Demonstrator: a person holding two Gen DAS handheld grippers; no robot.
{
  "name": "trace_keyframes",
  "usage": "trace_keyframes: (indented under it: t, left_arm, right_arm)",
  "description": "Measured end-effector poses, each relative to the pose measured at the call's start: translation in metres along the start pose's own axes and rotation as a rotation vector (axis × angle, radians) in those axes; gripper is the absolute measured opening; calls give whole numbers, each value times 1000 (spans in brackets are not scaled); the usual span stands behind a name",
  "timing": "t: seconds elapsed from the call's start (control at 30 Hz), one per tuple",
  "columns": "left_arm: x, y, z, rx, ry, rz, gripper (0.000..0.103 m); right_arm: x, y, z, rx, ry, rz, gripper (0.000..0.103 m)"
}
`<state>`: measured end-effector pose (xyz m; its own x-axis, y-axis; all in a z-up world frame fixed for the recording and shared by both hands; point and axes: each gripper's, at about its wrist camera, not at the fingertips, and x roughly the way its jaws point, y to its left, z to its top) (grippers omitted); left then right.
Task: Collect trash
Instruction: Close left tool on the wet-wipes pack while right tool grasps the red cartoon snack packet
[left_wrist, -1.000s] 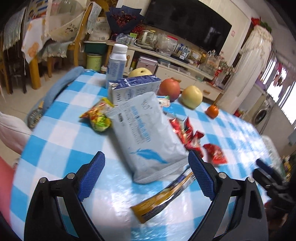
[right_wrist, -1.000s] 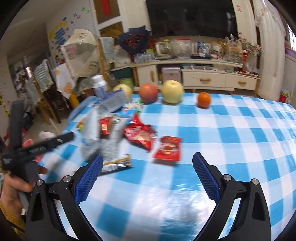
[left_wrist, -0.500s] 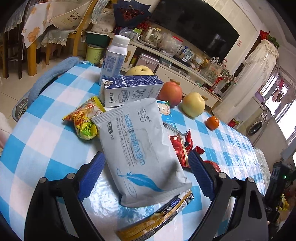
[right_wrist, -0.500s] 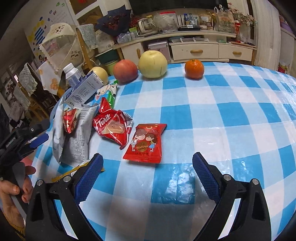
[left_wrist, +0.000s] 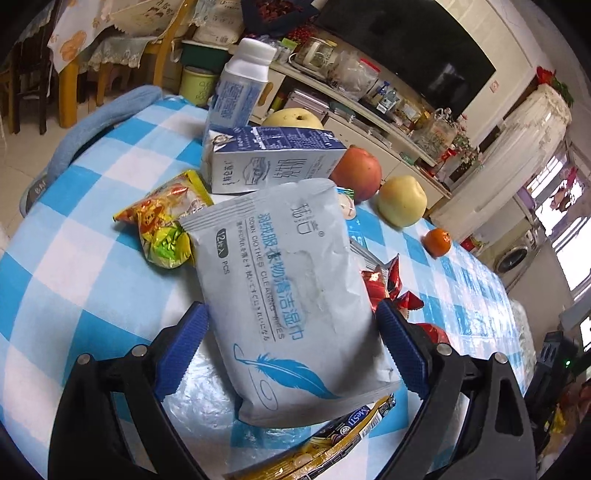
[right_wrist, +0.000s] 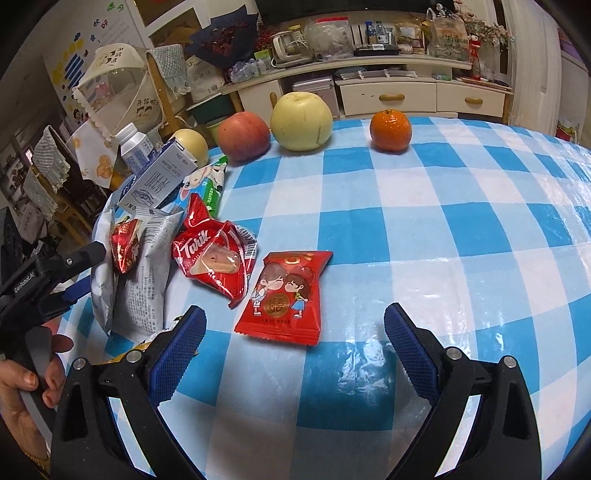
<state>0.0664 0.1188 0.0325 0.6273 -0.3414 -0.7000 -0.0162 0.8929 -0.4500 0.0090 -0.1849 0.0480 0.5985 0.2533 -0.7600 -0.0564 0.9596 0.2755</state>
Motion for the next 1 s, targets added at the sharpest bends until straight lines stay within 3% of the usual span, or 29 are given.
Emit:
trace_keyframes:
  t: [0.17, 0.4, 0.53, 0.8, 1.0]
  left_arm:
    - [5, 6, -2, -39, 14, -4, 91]
    - [4, 9, -3, -54, 19, 14, 79]
    - [1, 10, -4, -36, 21, 29, 78]
    - [-8, 11, -6, -12, 11, 44, 78]
    - [-19, 15, -5, 1, -14, 53, 78]
  right_arm:
    - [7, -3, 1, 10, 13, -3, 96]
    - [16, -3, 3, 21, 29, 3, 96]
    - [18, -5, 4, 25, 23, -10, 84]
    - [21, -6, 6, 31, 16, -25, 78]
    - [23, -5, 7, 18, 11, -55, 68]
